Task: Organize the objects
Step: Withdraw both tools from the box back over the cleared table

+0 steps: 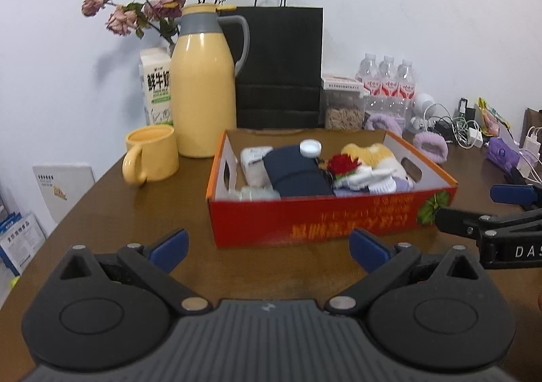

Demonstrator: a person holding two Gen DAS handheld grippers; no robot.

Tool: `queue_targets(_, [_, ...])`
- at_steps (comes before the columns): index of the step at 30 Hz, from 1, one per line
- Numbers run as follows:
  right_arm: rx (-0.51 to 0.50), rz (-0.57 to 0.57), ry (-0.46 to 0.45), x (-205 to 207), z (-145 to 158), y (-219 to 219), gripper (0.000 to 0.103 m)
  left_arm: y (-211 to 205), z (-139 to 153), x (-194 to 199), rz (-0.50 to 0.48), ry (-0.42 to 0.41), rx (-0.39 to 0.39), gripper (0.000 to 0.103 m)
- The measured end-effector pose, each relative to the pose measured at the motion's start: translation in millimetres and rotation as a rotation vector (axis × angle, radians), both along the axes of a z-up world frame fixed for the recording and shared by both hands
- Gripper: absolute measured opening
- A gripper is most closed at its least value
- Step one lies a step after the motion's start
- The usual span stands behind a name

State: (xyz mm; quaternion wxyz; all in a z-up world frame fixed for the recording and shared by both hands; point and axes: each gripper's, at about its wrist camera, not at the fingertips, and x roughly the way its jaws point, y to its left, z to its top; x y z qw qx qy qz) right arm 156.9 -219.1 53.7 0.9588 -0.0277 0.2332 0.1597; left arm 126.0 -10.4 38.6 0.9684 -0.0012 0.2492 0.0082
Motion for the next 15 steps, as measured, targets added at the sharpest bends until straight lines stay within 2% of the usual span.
queue_targets(15, [0.002, -0.009, 0.028, -30.0, -8.9, -7.4, 0.103, 7.5, -9.2, -29.5, 0.036, 0.024, -0.016, 0.103])
